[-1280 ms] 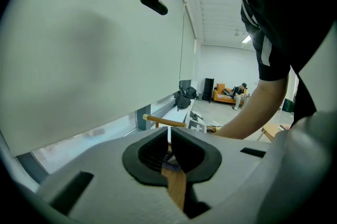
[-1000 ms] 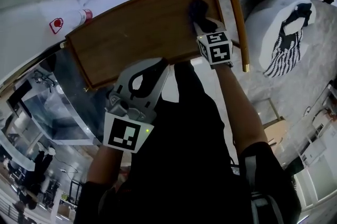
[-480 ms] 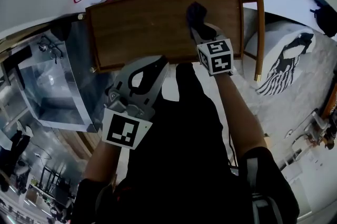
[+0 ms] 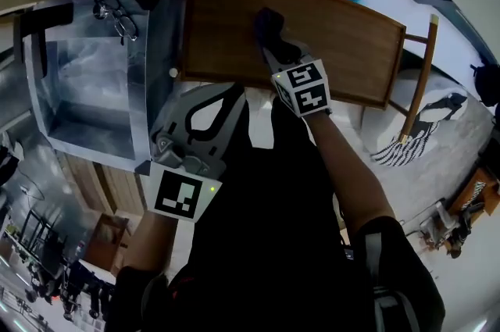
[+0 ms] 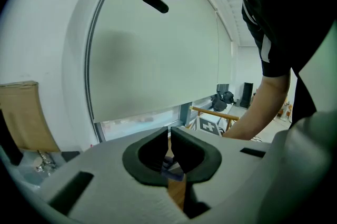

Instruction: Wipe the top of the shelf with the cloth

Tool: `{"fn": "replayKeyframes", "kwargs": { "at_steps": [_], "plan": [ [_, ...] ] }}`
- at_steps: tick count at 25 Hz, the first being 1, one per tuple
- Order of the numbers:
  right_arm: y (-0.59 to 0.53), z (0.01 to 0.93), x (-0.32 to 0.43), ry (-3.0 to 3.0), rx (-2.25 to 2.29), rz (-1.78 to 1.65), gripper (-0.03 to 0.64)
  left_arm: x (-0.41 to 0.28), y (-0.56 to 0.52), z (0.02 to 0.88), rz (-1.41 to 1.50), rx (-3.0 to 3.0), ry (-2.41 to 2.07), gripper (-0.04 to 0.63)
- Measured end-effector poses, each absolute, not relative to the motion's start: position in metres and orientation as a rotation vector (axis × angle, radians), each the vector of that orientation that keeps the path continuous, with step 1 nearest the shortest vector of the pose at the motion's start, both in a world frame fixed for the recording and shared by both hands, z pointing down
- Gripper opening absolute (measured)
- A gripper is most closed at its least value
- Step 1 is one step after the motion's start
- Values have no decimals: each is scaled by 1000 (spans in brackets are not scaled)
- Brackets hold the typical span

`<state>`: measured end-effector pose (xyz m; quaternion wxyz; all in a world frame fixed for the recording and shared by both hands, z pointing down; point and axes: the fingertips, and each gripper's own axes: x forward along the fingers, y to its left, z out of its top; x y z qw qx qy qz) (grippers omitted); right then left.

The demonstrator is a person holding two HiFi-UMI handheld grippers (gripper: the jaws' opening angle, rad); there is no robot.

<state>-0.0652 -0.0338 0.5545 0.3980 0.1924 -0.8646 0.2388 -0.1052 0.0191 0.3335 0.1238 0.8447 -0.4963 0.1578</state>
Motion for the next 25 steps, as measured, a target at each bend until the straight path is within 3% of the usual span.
{"fn": "replayKeyframes", "kwargs": {
  "at_steps": [12,25],
  "plan": [
    [45,567,-181,-2204,227,569,83,-187,71,347,429,2315,-1588,28],
    [65,587,-199,-2181,207,560,83,-202,88,361,421,2285,-1581,28]
  ]
}}
